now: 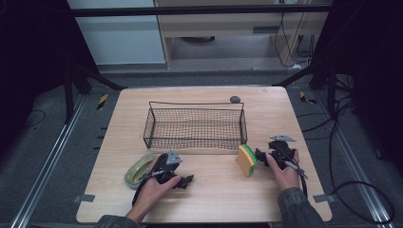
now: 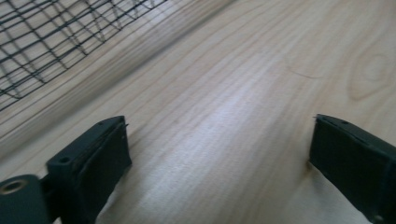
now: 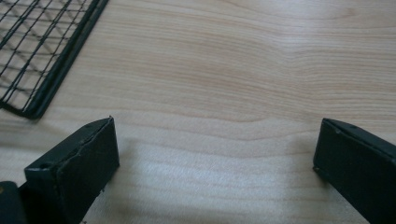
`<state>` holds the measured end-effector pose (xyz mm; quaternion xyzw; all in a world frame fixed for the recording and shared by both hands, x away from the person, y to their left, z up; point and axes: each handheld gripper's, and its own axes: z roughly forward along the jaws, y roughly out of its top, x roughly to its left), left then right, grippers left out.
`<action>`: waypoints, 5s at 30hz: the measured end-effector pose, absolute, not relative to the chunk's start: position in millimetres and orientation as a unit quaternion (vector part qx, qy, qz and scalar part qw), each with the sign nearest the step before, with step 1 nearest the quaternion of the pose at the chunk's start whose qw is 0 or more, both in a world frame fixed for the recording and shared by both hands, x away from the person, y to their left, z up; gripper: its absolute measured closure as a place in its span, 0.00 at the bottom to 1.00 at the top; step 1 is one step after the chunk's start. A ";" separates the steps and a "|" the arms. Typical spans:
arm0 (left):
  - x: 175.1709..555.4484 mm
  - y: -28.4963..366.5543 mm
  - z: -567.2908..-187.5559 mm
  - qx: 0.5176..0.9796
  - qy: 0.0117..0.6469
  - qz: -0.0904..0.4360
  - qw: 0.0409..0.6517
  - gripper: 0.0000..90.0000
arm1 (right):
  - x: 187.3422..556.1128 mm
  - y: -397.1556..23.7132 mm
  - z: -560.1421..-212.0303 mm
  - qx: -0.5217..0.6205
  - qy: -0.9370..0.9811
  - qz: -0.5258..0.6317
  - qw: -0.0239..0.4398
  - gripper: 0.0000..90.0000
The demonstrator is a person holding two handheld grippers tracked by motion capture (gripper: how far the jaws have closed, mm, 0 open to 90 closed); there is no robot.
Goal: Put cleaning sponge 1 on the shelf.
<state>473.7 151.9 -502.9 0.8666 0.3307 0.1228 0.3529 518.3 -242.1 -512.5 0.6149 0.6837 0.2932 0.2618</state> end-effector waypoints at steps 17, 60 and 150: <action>459.7 171.6 -442.8 0.856 0.314 0.186 0.365 0.09 | 510.9 -245.1 -512.5 0.580 0.714 0.303 0.249 0.00; 489.1 261.0 -401.6 0.904 0.365 0.110 0.194 0.36 | 499.4 -250.5 -512.5 0.552 0.734 0.316 0.239 0.02; 517.3 216.3 -315.5 0.932 0.230 0.225 0.168 0.78 | 497.3 -250.7 -512.8 0.541 0.743 0.315 0.236 0.01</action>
